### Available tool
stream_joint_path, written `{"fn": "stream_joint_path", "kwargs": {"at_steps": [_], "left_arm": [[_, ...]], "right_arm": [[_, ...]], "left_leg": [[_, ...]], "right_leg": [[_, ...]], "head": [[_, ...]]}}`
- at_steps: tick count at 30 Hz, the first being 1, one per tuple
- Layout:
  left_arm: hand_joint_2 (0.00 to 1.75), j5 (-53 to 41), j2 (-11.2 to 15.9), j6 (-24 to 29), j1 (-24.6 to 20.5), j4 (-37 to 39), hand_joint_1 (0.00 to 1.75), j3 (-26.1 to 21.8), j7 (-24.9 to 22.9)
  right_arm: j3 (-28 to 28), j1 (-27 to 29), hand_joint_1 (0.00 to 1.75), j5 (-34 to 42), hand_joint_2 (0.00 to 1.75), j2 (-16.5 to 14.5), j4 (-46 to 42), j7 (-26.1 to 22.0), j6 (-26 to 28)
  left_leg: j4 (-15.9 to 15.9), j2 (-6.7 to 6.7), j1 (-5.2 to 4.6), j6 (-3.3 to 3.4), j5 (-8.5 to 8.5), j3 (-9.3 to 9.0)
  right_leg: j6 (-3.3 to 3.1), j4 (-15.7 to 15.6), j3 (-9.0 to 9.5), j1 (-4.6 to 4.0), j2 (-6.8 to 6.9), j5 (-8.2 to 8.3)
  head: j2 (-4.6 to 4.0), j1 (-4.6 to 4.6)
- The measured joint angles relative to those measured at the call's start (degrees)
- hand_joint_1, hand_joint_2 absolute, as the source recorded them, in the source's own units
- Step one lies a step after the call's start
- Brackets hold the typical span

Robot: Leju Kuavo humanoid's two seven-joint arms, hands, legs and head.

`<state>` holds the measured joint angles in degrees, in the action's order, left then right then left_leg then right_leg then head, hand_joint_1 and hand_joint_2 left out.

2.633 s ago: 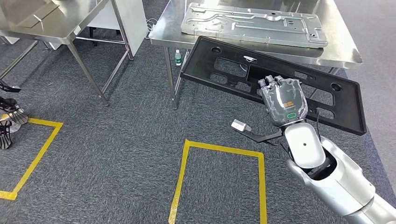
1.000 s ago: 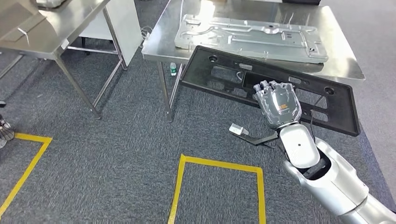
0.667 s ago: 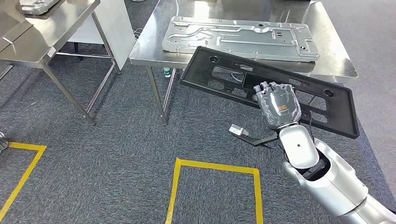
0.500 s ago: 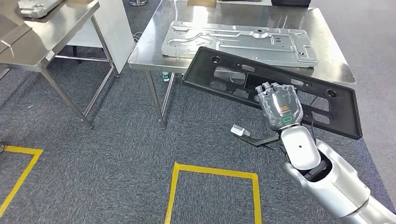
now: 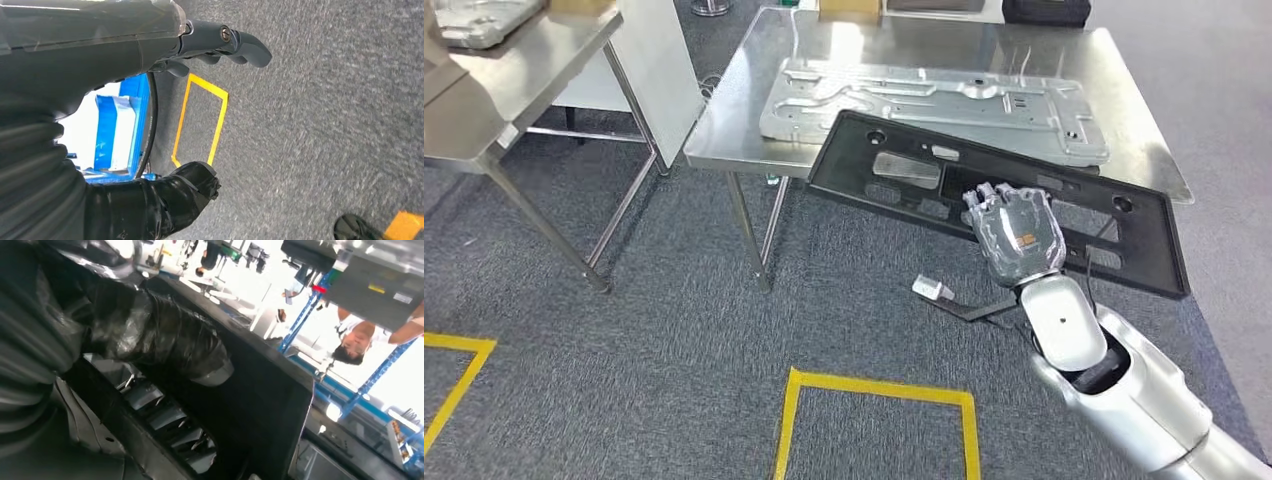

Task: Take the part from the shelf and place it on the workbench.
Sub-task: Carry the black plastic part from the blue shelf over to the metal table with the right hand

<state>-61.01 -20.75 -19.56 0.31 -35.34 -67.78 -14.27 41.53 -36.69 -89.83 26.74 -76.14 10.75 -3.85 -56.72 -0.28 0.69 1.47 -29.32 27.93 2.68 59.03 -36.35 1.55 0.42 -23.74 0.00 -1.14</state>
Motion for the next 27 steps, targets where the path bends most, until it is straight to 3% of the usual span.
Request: {"fn": "stream_joint_path", "kwargs": {"at_steps": [2,4,6,8,10,11,14,15,16,18,20,22,24,25,26,27], "left_arm": [[1.75,0.3,0.0,-0.1,0.1,0.0,0.00,0.4,-0.1],[1.75,0.5,0.0,-0.2,0.1,0.0,0.00,0.8,-0.2],[1.75,0.7,0.0,-0.2,0.1,0.0,0.00,1.0,-0.4],[1.75,0.9,0.0,-0.2,0.1,0.0,0.00,1.4,-0.7],[1.75,1.2,0.1,-0.2,0.3,0.0,0.00,1.8,-0.9],[1.75,1.4,0.1,-0.2,0.4,0.0,0.00,2.0,-1.0],[1.75,1.6,0.2,-0.2,0.6,0.0,0.00,2.3,-1.1],[1.75,1.7,0.2,-0.2,0.7,0.0,0.00,2.4,-1.2],[1.75,1.7,0.3,-0.2,0.8,0.0,0.00,2.6,-1.2],[1.75,1.7,0.3,-0.2,0.8,-0.1,0.00,3.0,-1.3],[1.75,1.7,0.2,-0.2,1.0,-0.3,0.00,3.4,-1.3],[1.75,1.8,0.2,-0.2,1.0,-0.4,0.00,3.5,-1.3],[1.75,1.8,0.2,-0.3,1.0,-0.4,0.00,3.7,-1.3],[1.75,1.8,0.2,-0.3,1.0,-0.4,0.00,3.8,-1.3],[1.75,1.8,0.2,-0.3,1.0,-0.4,0.00,3.8,-1.3],[1.75,1.8,0.2,-0.3,1.0,-0.4,0.00,3.9,-1.3]], "right_arm": [[0.0,0.2,1.75,0.0,1.75,0.1,0.0,0.0,0.2],[0.0,0.4,1.75,0.0,1.75,0.1,-0.1,0.4,0.5],[0.0,0.4,1.75,0.0,1.75,0.1,-0.4,0.7,0.7],[0.0,0.5,1.75,0.0,1.75,0.0,-0.5,0.8,0.9],[0.0,0.8,1.75,0.0,1.75,0.0,-0.6,0.9,0.9],[0.0,0.8,1.75,0.0,1.75,0.0,-0.7,1.0,0.9],[0.0,0.9,1.75,0.0,1.75,-0.2,-0.8,1.2,1.3],[0.0,0.9,1.75,0.0,1.75,-0.2,-0.9,1.3,1.4],[0.1,1.0,1.75,0.0,1.75,-0.3,-0.9,1.3,1.5],[0.1,1.1,1.75,0.0,1.75,-0.3,-1.0,1.4,1.7],[0.1,1.1,1.75,0.0,1.75,-0.3,-1.1,1.5,1.7],[0.1,1.1,1.75,0.0,1.75,-0.3,-1.1,1.5,1.7],[0.2,1.2,1.75,0.0,1.75,-0.3,-1.1,1.5,1.8],[0.2,1.3,1.75,0.0,1.75,-0.3,-1.1,1.5,1.8],[0.3,1.3,1.75,0.0,1.75,-0.3,-1.1,1.5,1.8],[0.4,1.3,1.75,0.0,1.75,-0.3,-1.1,1.5,1.7]], "left_leg": [[-0.3,-0.01,0.01,-0.75,-0.05,0.01],[-3.4,0.02,0.19,-1.28,0.59,1.34],[-9.8,0.05,0.32,-1.49,0.28,5.19],[-16.2,0.05,0.30,-1.53,-2.58,10.10],[-17.8,0.04,0.26,-1.38,-4.61,13.18],[-16.1,0.04,0.22,-1.16,-3.74,13.44],[-5.6,-0.04,-0.40,0.05,4.52,11.30],[-3.4,-0.09,-0.69,0.33,6.21,10.68],[-2.2,-0.14,-0.88,0.55,6.87,10.35],[-1.5,-0.14,-0.96,0.82,6.69,9.36],[-1.0,-0.12,-0.87,1.33,6.54,8.02],[-0.8,-0.14,-0.83,1.74,5.80,6.93],[-0.9,-0.22,-0.82,1.86,4.73,5.88],[-0.9,-0.28,-0.82,1.82,4.10,5.18],[-0.9,-0.32,-0.82,1.76,3.41,4.34],[-1.0,-0.34,-0.82,1.69,2.70,3.40]], "right_leg": [[-1.25,-0.5,0.31,-0.37,-0.07,-0.14],[-2.33,-1.0,1.47,-0.38,-0.15,-0.58],[-3.22,-1.3,2.88,-0.48,-0.14,-1.34],[-3.73,-1.4,4.12,-0.74,-0.23,-2.40],[-3.86,-1.4,5.55,-1.04,-0.43,-3.59],[-3.85,-1.4,6.37,-1.17,-0.54,-4.20],[-3.50,-1.4,8.42,-1.43,-0.75,-6.10],[-3.18,-1.4,8.76,-1.43,-0.85,-6.72],[-2.83,-1.2,9.02,-1.42,-0.97,-7.01],[-2.17,-0.5,9.30,-1.28,-1.05,-7.06],[-1.75,2.6,8.11,-1.07,-0.95,-6.83],[-1.34,8.6,4.29,-0.90,-0.81,-8.08],[-0.97,13.4,-0.23,-0.78,-0.76,-11.21],[-0.87,13.8,-1.66,-0.74,-0.75,-12.39],[-0.83,12.7,-2.36,-0.72,-0.73,-12.53],[-0.91,10.3,-2.32,-0.73,-0.71,-11.07]], "head": [[0.01,0.02],[0.01,-0.01],[0.00,-0.04],[0.00,-0.06],[0.00,-0.06],[0.00,-0.06],[0.00,-0.06],[0.00,-0.04],[0.01,-0.04],[0.01,-0.03],[0.01,-0.02],[0.01,-0.01],[0.01,-0.01],[0.01,-0.01],[0.01,-0.01],[0.01,-0.01]]}}
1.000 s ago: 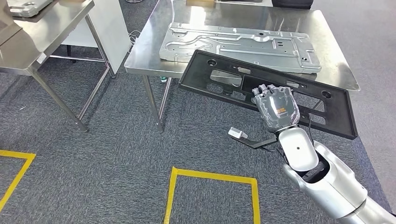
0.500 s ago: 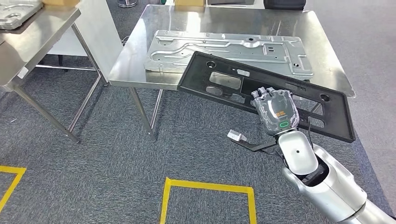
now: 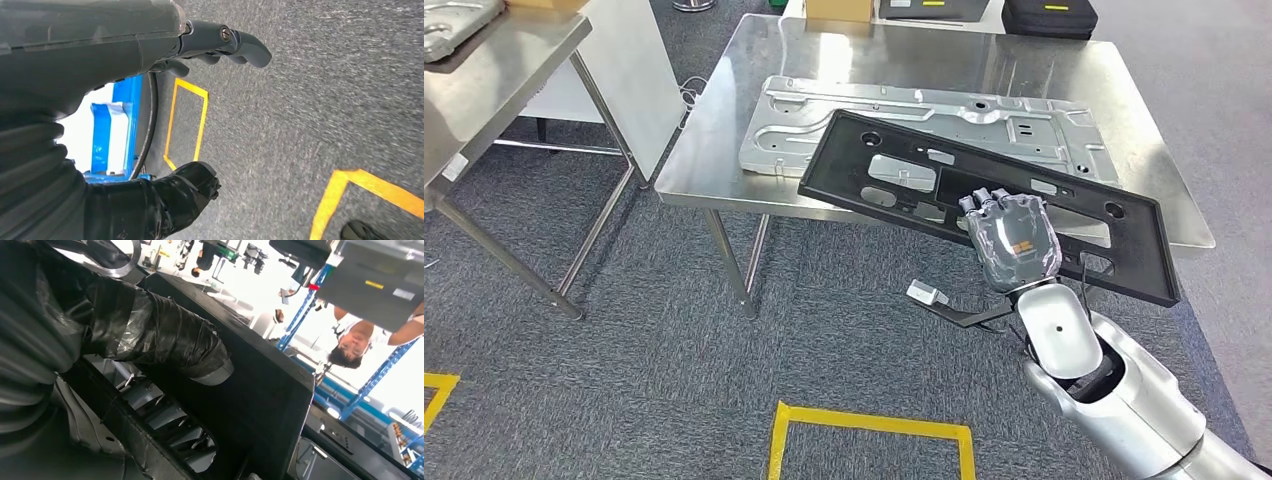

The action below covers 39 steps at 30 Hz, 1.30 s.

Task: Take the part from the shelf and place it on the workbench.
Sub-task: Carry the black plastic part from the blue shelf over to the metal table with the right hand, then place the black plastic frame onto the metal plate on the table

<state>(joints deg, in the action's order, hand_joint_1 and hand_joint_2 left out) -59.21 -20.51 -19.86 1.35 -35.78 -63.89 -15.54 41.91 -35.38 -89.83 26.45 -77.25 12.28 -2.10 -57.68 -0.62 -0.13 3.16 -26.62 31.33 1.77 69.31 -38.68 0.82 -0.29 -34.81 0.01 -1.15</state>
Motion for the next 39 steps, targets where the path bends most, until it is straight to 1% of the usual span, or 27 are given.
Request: {"fn": "stream_joint_path", "kwargs": {"at_steps": [2,3,4,7,8,9,11,12,13,14,15,17,19,22,24,25,27,28,29,30,31,32,33,34,35,37,39], "left_arm": [[1.75,0.2,0.0,-0.1,0.1,0.0,0.00,0.1,0.0],[1.75,0.3,0.0,-0.2,0.1,0.0,0.00,0.2,0.0],[1.75,0.4,0.0,-0.3,0.2,0.0,0.00,0.4,0.0],[1.75,0.5,0.0,-0.7,0.3,-0.2,0.00,1.1,-0.1],[1.75,0.6,0.0,-0.7,0.3,-0.3,0.00,1.2,-0.2],[1.75,0.6,0.0,-0.8,0.3,-0.4,0.00,1.4,-0.2],[1.75,0.6,0.1,-0.9,0.3,-0.4,0.00,1.6,-0.2],[1.75,0.6,0.1,-0.9,0.3,-0.4,0.00,1.7,-0.2],[1.75,0.6,0.2,-0.9,0.3,-0.4,0.00,1.8,-0.2],[1.75,0.6,0.2,-0.9,0.4,-0.4,0.00,1.9,-0.2],[1.75,0.6,0.2,-1.0,0.4,-0.4,0.00,2.0,-0.2],[1.75,0.7,0.3,-1.0,0.6,-0.4,0.00,2.1,-0.3],[1.75,0.9,0.3,-1.0,0.7,-0.4,0.00,2.3,-0.4],[1.75,1.2,0.3,-1.1,0.8,-0.6,0.00,2.5,-0.6],[1.75,1.6,0.3,-1.1,0.8,-0.7,0.00,2.5,-0.8],[1.75,1.7,0.3,-1.1,0.8,-0.8,0.00,2.5,-0.8],[1.75,2.0,0.3,-1.1,0.8,-0.8,0.00,2.5,-0.9],[1.75,2.1,0.3,-1.1,0.8,-0.8,0.00,2.5,-1.0],[1.75,2.1,0.3,-1.1,0.8,-0.8,0.00,2.5,-1.0],[1.75,2.2,0.2,-1.1,0.8,-0.8,0.00,2.5,-1.1],[1.75,2.2,0.2,-1.1,0.9,-0.8,0.00,2.5,-1.1],[1.75,2.3,0.1,-1.0,0.9,-0.8,0.00,2.5,-1.1],[1.75,2.5,0.0,-1.0,1.0,-0.8,0.00,2.5,-1.1],[1.75,2.6,-0.1,-1.0,1.0,-0.8,0.00,2.6,-1.2],[1.75,2.6,-0.1,-1.0,1.1,-0.8,0.00,2.6,-1.2],[1.75,2.7,0.0,-1.0,1.1,-0.9,0.00,2.7,-1.2],[1.75,2.8,0.1,-0.9,1.1,-1.0,0.00,2.8,-1.2]], "right_arm": [[0.1,0.0,1.75,0.0,1.75,0.0,0.0,0.0,-0.2],[0.1,-0.2,1.75,0.0,1.75,0.0,0.0,0.1,-0.4],[0.2,-0.3,1.75,0.0,1.75,0.1,0.1,0.1,-0.8],[0.5,-1.1,1.75,0.0,1.75,-0.2,0.1,0.1,-1.5],[0.6,-1.4,1.75,0.0,1.75,-0.4,0.1,0.1,-1.6],[0.6,-1.7,1.75,0.0,1.75,-0.7,0.1,0.0,-1.6],[0.6,-2.0,1.75,0.0,1.75,-1.0,0.1,-0.1,-1.6],[0.6,-2.1,1.75,0.0,1.75,-1.2,0.1,-0.1,-1.7],[0.6,-2.1,1.75,0.0,1.75,-1.4,0.1,-0.2,-1.7],[0.7,-2.1,1.75,0.0,1.75,-1.5,0.1,-0.2,-1.9],[0.7,-2.1,1.75,0.0,1.75,-1.7,0.1,-0.1,-2.0],[0.8,-2.3,1.75,0.0,1.75,-2.1,0.1,0.1,-2.2],[1.3,-2.8,1.75,0.0,1.75,-2.4,0.1,0.5,-2.6],[2.2,-3.3,1.75,0.0,1.75,-2.9,0.0,0.7,-3.2],[2.9,-3.5,1.75,0.0,1.75,-3.1,-0.1,0.7,-3.3],[3.3,-3.6,1.75,0.0,1.75,-3.2,-0.1,0.7,-3.4],[4.0,-3.4,1.75,0.0,1.75,-3.3,-0.1,0.7,-3.8],[4.3,-3.3,1.75,0.0,1.75,-3.3,-0.1,0.7,-4.0],[4.6,-3.2,1.75,0.0,1.75,-3.3,-0.1,0.7,-4.0],[4.8,-3.2,1.75,0.0,1.75,-3.3,-0.1,0.7,-4.1],[5.0,-3.2,1.75,0.0,1.75,-3.3,-0.1,0.7,-4.1],[5.1,-3.2,1.75,0.0,1.75,-3.3,-0.1,0.7,-4.1],[5.1,-3.2,1.75,0.0,1.75,-3.3,-0.1,0.6,-4.1],[5.2,-3.2,1.75,0.0,1.75,-3.3,-0.1,0.6,-4.1],[5.2,-3.1,1.75,0.0,1.75,-3.3,-0.2,0.5,-4.2],[5.2,-3.1,1.75,0.0,1.75,-3.3,-0.5,0.3,-4.2],[5.2,-3.0,1.75,0.0,1.75,-3.3,-0.9,0.3,-4.4]], "left_leg": [[-0.1,-0.01,-0.05,-0.29,-1.46,-1.58],[-0.2,-0.06,-0.10,-0.57,-2.13,-2.08],[-0.3,-0.11,-0.16,-0.91,-2.57,-2.49],[-1.8,-0.09,-0.19,-1.95,-2.71,-2.67],[-3.4,0.00,-0.13,-2.20,-2.82,-1.93],[-5.9,0.05,-0.03,-2.40,-3.45,-0.60],[-12.7,0.15,0.21,-2.94,-5.99,3.79],[-15.5,0.16,0.34,-3.25,-7.42,6.04],[-16.8,0.17,0.49,-3.48,-8.18,7.65],[-16.3,0.17,0.64,-3.58,-7.72,8.40],[-13.9,0.19,0.78,-3.54,-6.01,8.30],[-6.7,0.22,0.89,-3.37,-0.31,7.08],[-2.6,0.27,0.64,-2.84,2.77,6.30],[-1.4,0.30,0.42,-1.67,2.83,5.55],[-0.8,0.32,0.52,-0.95,2.43,4.28],[-0.6,0.31,0.55,-0.64,2.06,3.64],[-0.5,0.17,0.52,-0.31,1.05,2.45],[-0.5,0.06,0.49,-0.27,0.46,1.74],[-0.5,-0.05,0.44,-0.27,-0.17,0.90],[-0.5,-0.12,0.40,-0.29,-0.85,-0.04],[-0.5,-0.15,0.37,-0.37,-1.56,-1.01],[-0.5,-0.16,0.33,-0.50,-2.26,-1.93],[-0.5,-0.23,0.29,-0.71,-2.90,-2.58],[-0.4,-0.28,0.25,-0.98,-3.47,-2.95],[-0.6,-0.33,0.19,-1.25,-3.75,-3.26],[-1.2,-0.31,0.12,-1.70,-3.81,-3.45],[-4.5,-0.15,0.16,-2.11,-3.92,-2.08]], "right_leg": [[-0.41,-6.3,0.84,-0.23,0.08,6.57],[-0.77,-8.4,1.26,-0.43,0.14,9.16],[-1.19,-9.6,1.55,-0.62,0.17,10.86],[-2.49,-10.3,2.81,-0.65,0.12,10.78],[-2.92,-10.5,3.38,-0.57,0.12,10.54],[-3.27,-10.7,3.93,-0.49,0.12,10.29],[-3.71,-10.9,4.84,-0.53,0.16,9.45],[-3.74,-10.9,5.34,-0.54,0.16,8.94],[-3.70,-10.9,5.97,-0.54,0.13,8.37],[-3.60,-10.9,6.75,-0.53,0.10,7.75],[-3.45,-10.9,7.64,-0.50,0.07,7.09],[-2.99,-10.8,9.18,-0.49,0.10,5.67],[-2.30,-10.7,9.79,-0.56,0.06,4.60],[-1.34,-10.3,10.04,-0.41,-0.04,4.32],[-0.91,-6.5,8.08,-0.20,0.03,4.46],[-0.69,-3.0,5.90,-0.14,0.08,3.97],[-0.44,3.9,0.85,-0.13,0.09,1.27],[-0.44,5.7,-1.17,-0.13,0.10,-0.09],[-0.54,5.7,-2.36,-0.15,0.10,-0.50],[-0.76,3.9,-2.63,-0.25,0.10,0.53],[-1.13,0.5,-2.13,-0.45,0.13,3.17],[-1.60,-3.5,-1.50,-0.83,0.20,6.74],[-2.09,-6.7,-0.89,-1.22,0.19,9.58],[-2.50,-8.9,-0.38,-1.56,0.19,11.75],[-2.84,-9.8,-0.16,-1.79,0.13,12.58],[-3.35,-10.3,0.83,-1.63,0.02,12.53],[-3.93,-11.1,2.17,-1.32,0.03,12.16]], "head": [[-0.01,-0.01],[0.00,-0.03],[0.00,-0.04],[0.01,-0.04],[0.02,-0.07],[0.01,-0.09],[0.01,-0.14],[0.00,-0.14],[0.00,-0.14],[0.00,-0.14],[0.00,-0.14],[0.00,-0.11],[-0.01,-0.09],[0.00,-0.09],[0.00,-0.08],[0.00,-0.08],[0.00,-0.07],[0.00,-0.07],[-0.01,-0.07],[-0.01,-0.06],[-0.01,-0.06],[-0.01,-0.06],[-0.01,-0.04],[0.00,-0.04],[0.00,-0.04],[0.01,-0.07],[0.00,-0.13]]}}
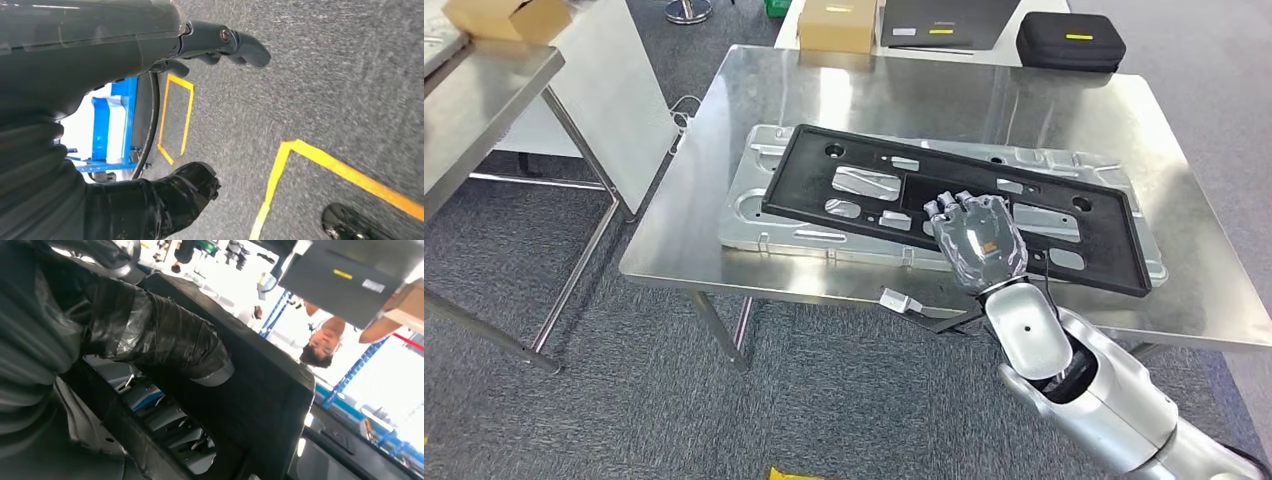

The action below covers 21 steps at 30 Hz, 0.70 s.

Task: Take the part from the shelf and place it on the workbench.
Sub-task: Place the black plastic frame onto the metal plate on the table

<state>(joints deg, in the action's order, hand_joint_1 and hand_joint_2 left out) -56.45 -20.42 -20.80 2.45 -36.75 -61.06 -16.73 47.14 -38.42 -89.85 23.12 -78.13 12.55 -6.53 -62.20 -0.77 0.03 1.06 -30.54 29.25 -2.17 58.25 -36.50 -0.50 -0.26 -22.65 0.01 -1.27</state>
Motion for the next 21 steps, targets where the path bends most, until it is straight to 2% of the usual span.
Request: {"fn": "stream_joint_path", "kwargs": {"at_steps": [1,3,4,5,6,7,8,10,11,12,14,16,19,20,21], "left_arm": [[1.75,0.0,0.1,0.0,0.0,0.0,0.00,0.0,0.0],[1.75,0.2,0.2,0.1,0.0,0.0,0.00,0.1,-0.1],[1.75,0.3,0.2,0.1,0.0,0.0,0.00,0.1,-0.1],[1.75,0.4,0.2,0.1,0.0,0.0,0.00,0.1,-0.2],[1.75,0.6,0.2,0.2,0.1,0.0,0.00,0.1,-0.3],[1.75,0.7,0.2,0.3,0.1,0.0,0.00,0.1,-0.3],[1.75,0.8,0.2,0.3,0.2,0.0,0.00,0.1,-0.4],[1.75,1.0,0.3,0.3,0.4,0.0,0.00,0.1,-0.5],[1.75,1.1,0.3,0.4,0.4,0.0,0.00,0.2,-0.5],[1.75,1.2,0.3,0.4,0.4,0.0,0.00,0.3,-0.6],[1.75,1.5,0.3,0.6,0.5,0.0,0.00,0.7,-0.6],[1.75,2.0,0.3,0.7,0.5,0.0,0.00,1.0,-0.8],[1.75,2.6,0.3,0.9,0.6,0.0,0.00,1.4,-1.2],[1.75,2.7,0.3,0.9,0.6,0.0,0.00,1.5,-1.3],[1.75,2.9,0.3,0.9,0.6,0.0,0.00,1.6,-1.4]], "right_arm": [[0.0,0.0,1.75,0.0,1.75,0.0,-0.2,0.0,-0.2],[0.0,0.2,1.75,0.0,1.75,0.0,-0.6,-0.2,-0.6],[0.0,0.5,1.75,0.0,1.75,0.0,-0.7,-0.2,-0.7],[0.0,0.7,1.75,0.0,1.75,0.0,-0.9,-0.3,-0.7],[-0.1,0.9,1.75,0.0,1.75,0.0,-1.0,-0.4,-0.7],[-0.2,1.1,1.75,0.0,1.75,0.0,-1.2,-0.4,-0.7],[-0.3,1.2,1.75,0.0,1.75,0.0,-1.3,-0.5,-0.7],[-0.5,1.2,1.75,0.0,1.75,0.0,-1.5,-0.5,-0.8],[-0.7,1.4,1.75,0.0,1.75,0.0,-1.6,-0.7,-0.9],[-0.9,1.6,1.75,0.0,1.75,0.1,-1.7,-0.8,-0.9],[-1.6,2.2,1.75,0.0,1.75,0.4,-2.0,-1.2,-0.9],[-2.7,2.6,1.75,0.0,1.75,0.7,-2.3,-1.4,-0.9],[-4.2,3.4,1.75,0.0,1.75,1.1,-2.4,-1.5,-0.9],[-4.6,3.9,1.75,0.0,1.75,1.3,-2.4,-1.6,-0.9],[-4.9,4.3,1.75,0.0,1.75,1.4,-2.4,-1.6,-0.9]], "left_leg": [[-2.9,0.08,0.08,-0.25,-0.72,1.66],[-8.9,0.18,0.32,-0.84,-3.49,5.86],[-10.7,0.22,0.46,-1.09,-4.76,7.63],[-11.1,0.26,0.61,-1.32,-5.07,8.73],[-9.7,0.31,0.77,-1.51,-4.02,9.01],[-6.8,0.34,0.90,-1.65,-1.61,8.50],[-3.2,0.35,1.03,-1.75,1.48,7.72],[1.9,0.40,0.87,-1.37,4.55,6.50],[2.8,0.41,0.74,-0.93,4.94,6.31],[2.8,0.43,0.57,-0.40,4.53,6.14],[3.2,0.42,0.67,0.50,4.95,5.28],[3.6,0.43,0.74,1.20,4.67,4.25],[3.7,0.38,0.59,1.73,3.73,3.27],[3.7,0.35,0.52,1.76,3.32,2.82],[3.7,0.31,0.44,1.74,2.84,2.22]], "right_leg": [[-0.23,-0.3,0.64,0.11,0.02,-0.29],[-0.48,-0.4,1.50,0.12,0.00,-1.09],[-0.41,-0.4,1.94,0.15,-0.06,-1.56],[-0.28,-0.3,2.47,0.21,-0.15,-2.07],[-0.09,-0.2,3.09,0.31,-0.23,-2.62],[0.14,-0.1,3.76,0.42,-0.30,-3.20],[0.42,0.1,4.24,0.53,-0.34,-3.83],[1.13,0.5,4.84,0.63,-0.52,-4.86],[1.53,0.7,4.94,0.64,-0.59,-5.17],[1.88,0.9,5.14,0.62,-0.67,-5.30],[2.45,1.7,5.10,0.70,-0.56,-5.66],[2.88,5.5,3.21,0.83,-0.35,-6.88],[3.28,15.2,-3.20,0.87,-0.17,-10.29],[3.26,16.6,-4.73,0.86,-0.15,-10.39],[3.12,16.0,-5.31,0.81,-0.13,-9.27]], "head": [[-0.01,-0.02],[-0.01,-0.06],[-0.01,-0.07],[-0.01,-0.07],[-0.01,-0.07],[-0.01,-0.07],[-0.01,-0.06],[-0.01,-0.07],[-0.01,-0.06],[0.00,-0.05],[0.00,-0.06],[0.00,-0.06],[-0.01,-0.04],[-0.01,-0.04],[-0.01,-0.04]]}}
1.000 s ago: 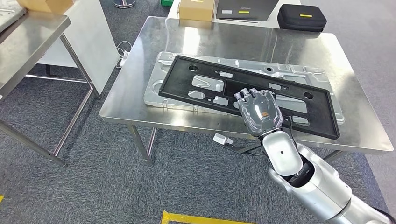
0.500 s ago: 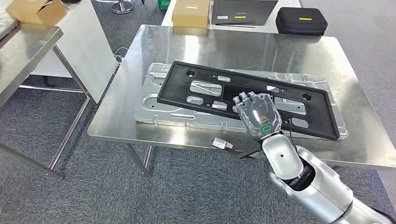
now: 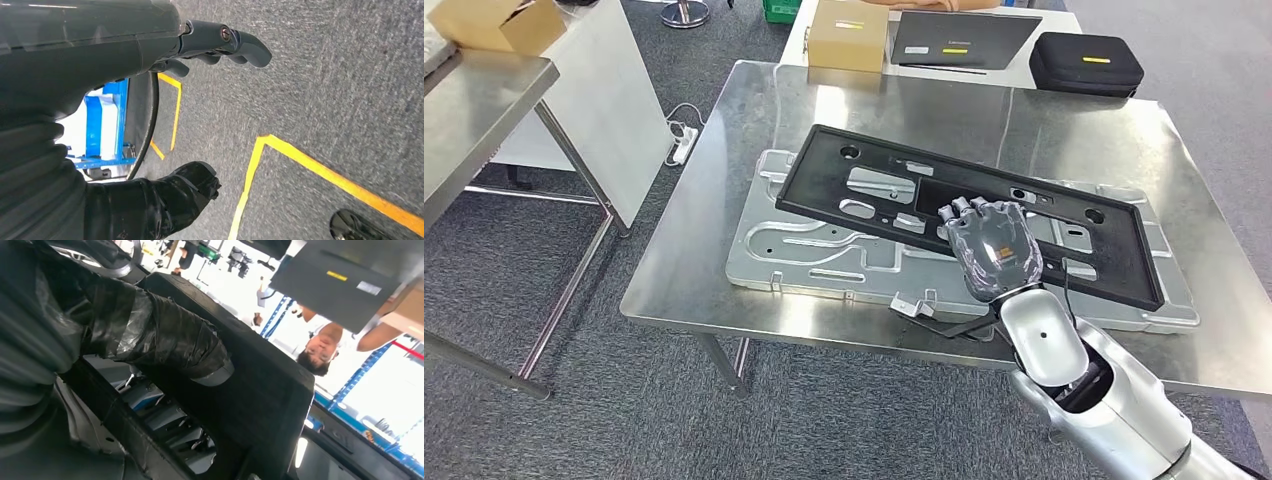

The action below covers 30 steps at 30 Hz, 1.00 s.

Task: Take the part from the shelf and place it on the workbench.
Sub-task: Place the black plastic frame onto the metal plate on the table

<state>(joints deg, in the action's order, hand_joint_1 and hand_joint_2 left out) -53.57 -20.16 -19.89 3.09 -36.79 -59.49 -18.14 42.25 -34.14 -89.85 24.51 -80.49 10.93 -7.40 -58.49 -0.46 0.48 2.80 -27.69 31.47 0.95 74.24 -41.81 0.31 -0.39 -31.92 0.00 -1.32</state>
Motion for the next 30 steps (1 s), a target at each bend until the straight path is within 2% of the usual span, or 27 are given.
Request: {"fn": "stream_joint_path", "kwargs": {"at_steps": [2,3,4,5,6,8,9,10,13,14,15,16,18,20,24,25,26,28,29,30], "left_arm": [[1.75,0.1,-0.1,0.0,0.1,0.0,0.00,0.2,-0.1],[1.75,0.2,-0.1,0.1,0.2,0.0,0.00,0.4,-0.2],[1.75,0.2,-0.2,0.1,0.3,0.0,0.00,0.6,-0.2],[1.75,0.3,-0.2,0.1,0.3,0.0,0.00,0.7,-0.2],[1.75,0.3,-0.3,0.1,0.3,0.0,0.00,0.8,-0.3],[1.75,0.6,-0.2,0.2,0.3,0.0,0.00,0.9,-0.5],[1.75,0.8,-0.2,0.2,0.4,0.0,0.00,1.0,-0.7],[1.75,1.0,-0.1,0.3,0.4,0.0,0.00,1.1,-1.0],[1.75,1.9,0.0,0.6,0.5,0.0,0.00,1.6,-1.9],[1.75,2.2,0.1,0.7,0.6,0.0,0.00,1.9,-2.1],[1.75,2.6,0.1,0.8,0.7,0.0,0.00,2.1,-2.4],[1.75,3.0,0.1,0.9,0.8,0.0,0.00,2.4,-2.6],[1.75,4.1,0.2,1.1,1.1,0.0,0.00,3.1,-2.9],[1.75,5.4,0.2,1.3,1.4,-0.2,0.00,4.0,-3.1],[1.75,8.3,0.2,2.1,2.0,-1.0,0.00,5.9,-3.5],[1.75,9.0,0.2,2.3,2.1,-1.3,0.00,6.4,-3.7],[1.75,9.5,0.2,2.5,2.2,-1.5,0.00,6.8,-3.9],[1.75,10.4,0.2,2.8,2.3,-1.9,0.00,7.6,-4.1],[1.75,10.7,0.2,2.8,2.4,-2.0,0.00,7.9,-4.2],[1.75,10.9,0.2,2.9,2.5,-2.1,0.00,8.1,-4.3]], "right_arm": [[-0.5,0.4,1.75,0.0,1.75,0.2,0.0,0.0,0.0],[-0.8,0.4,1.75,0.0,1.75,0.3,-0.1,0.0,0.0],[-1.1,0.4,1.75,0.0,1.75,0.4,-0.1,0.0,0.1],[-1.3,0.5,1.75,0.0,1.75,0.5,-0.2,0.0,0.0],[-1.6,0.6,1.75,0.0,1.75,0.5,-0.2,0.0,0.1],[-2.1,1.1,1.75,0.0,1.75,0.6,-0.4,0.3,0.1],[-2.3,1.3,1.75,0.0,1.75,0.6,-0.5,0.5,0.2],[-2.5,1.5,1.75,0.0,1.75,0.6,-0.6,0.8,0.2],[-2.8,2.5,1.75,0.0,1.75,0.6,-0.6,1.7,0.3],[-2.8,3.1,1.75,0.0,1.75,0.5,-0.6,2.0,0.3],[-2.8,3.6,1.75,0.0,1.75,0.5,-0.5,2.1,0.4],[-2.8,4.0,1.75,0.0,1.75,0.4,-0.5,2.2,0.5],[-2.8,4.3,1.75,0.0,1.75,0.2,-0.2,2.2,0.8],[-2.7,4.3,1.75,0.0,1.75,-0.1,0.2,2.0,1.1],[-2.7,4.8,1.75,0.0,1.75,-0.9,1.4,1.2,1.4],[-2.8,4.8,1.75,0.0,1.75,-1.1,1.8,1.1,1.6],[-2.8,4.9,1.75,0.0,1.75,-1.3,2.2,0.9,1.8],[-2.9,5.0,1.75,0.0,1.75,-1.7,3.3,0.8,2.1],[-2.9,5.1,1.75,0.0,1.75,-1.9,3.8,0.7,2.2],[-2.9,5.2,1.75,0.0,1.75,-2.1,4.3,0.5,2.3]], "left_leg": [[0.1,0.00,-0.09,-0.16,-1.04,-1.25],[0.1,0.02,-0.12,-0.30,-1.49,-1.77],[0.2,0.04,-0.11,-0.50,-1.83,-2.02],[0.4,0.06,-0.11,-0.75,-2.01,-2.25],[0.4,0.08,-0.14,-1.04,-1.98,-2.50],[0.2,0.14,-0.26,-1.53,-2.06,-2.97],[-1.0,0.15,-0.29,-1.69,-2.25,-2.58],[-3.2,0.15,-0.29,-1.84,-2.80,-1.50],[-13.3,0.15,-0.09,-2.44,-6.33,4.99],[-14.9,0.15,0.04,-2.72,-7.00,6.66],[-14.7,0.16,0.21,-3.00,-6.53,7.47],[-12.6,0.16,0.38,-3.24,-4.73,7.36],[-5.5,0.16,0.60,-3.53,0.60,5.75],[-1.2,0.16,0.44,-3.05,2.89,4.73],[-0.6,0.22,0.28,-1.43,3.10,4.49],[-0.4,0.24,0.36,-1.13,3.08,4.24],[-0.3,0.25,0.40,-0.85,2.99,3.97],[-0.3,0.19,0.29,-0.50,2.61,3.59],[-0.3,0.14,0.21,-0.42,2.40,3.37],[-0.3,0.09,0.13,-0.39,2.16,3.09]], "right_leg": [[-0.73,-6.9,1.71,-0.35,0.16,5.29],[-1.21,-10.4,2.76,-0.70,0.33,7.32],[-1.68,-13.2,3.57,-1.07,0.47,8.47],[-2.10,-14.7,3.94,-1.39,0.57,8.92],[-2.44,-15.1,4.17,-1.58,0.56,8.58],[-2.91,-16.1,5.37,-1.38,0.42,8.82],[-3.09,-16.6,6.19,-1.17,0.41,8.69],[-3.26,-17.1,6.96,-0.96,0.39,8.54],[-3.60,-17.5,8.46,-0.71,0.46,7.51],[-3.52,-17.4,8.95,-0.63,0.44,7.05],[-3.36,-17.4,9.49,-0.52,0.37,6.57],[-3.13,-17.3,10.08,-0.37,0.30,6.04],[-2.47,-16.8,11.21,-0.06,0.16,4.88],[-1.72,-16.1,11.29,-0.04,0.05,3.98],[-0.45,-15.0,10.73,0.06,0.11,2.57],[-0.21,-13.4,10.01,0.17,0.16,1.59],[0.03,-10.4,8.59,0.27,0.22,0.14],[0.35,-2.5,4.21,0.38,0.25,-2.71],[0.38,0.3,2.25,0.41,0.26,-3.05],[0.29,1.1,1.22,0.41,0.26,-2.21]], "head": [[0.00,0.00],[0.00,-0.02],[0.00,0.01],[0.00,0.00],[0.01,0.01],[0.01,-0.01],[0.01,-0.07],[0.00,-0.13],[0.01,-0.22],[0.01,-0.23],[0.00,-0.23],[0.00,-0.23],[0.00,-0.22],[0.01,-0.25],[0.01,-0.25],[0.01,-0.24],[0.01,-0.22],[0.00,-0.21],[0.00,-0.21],[0.00,-0.21]]}}
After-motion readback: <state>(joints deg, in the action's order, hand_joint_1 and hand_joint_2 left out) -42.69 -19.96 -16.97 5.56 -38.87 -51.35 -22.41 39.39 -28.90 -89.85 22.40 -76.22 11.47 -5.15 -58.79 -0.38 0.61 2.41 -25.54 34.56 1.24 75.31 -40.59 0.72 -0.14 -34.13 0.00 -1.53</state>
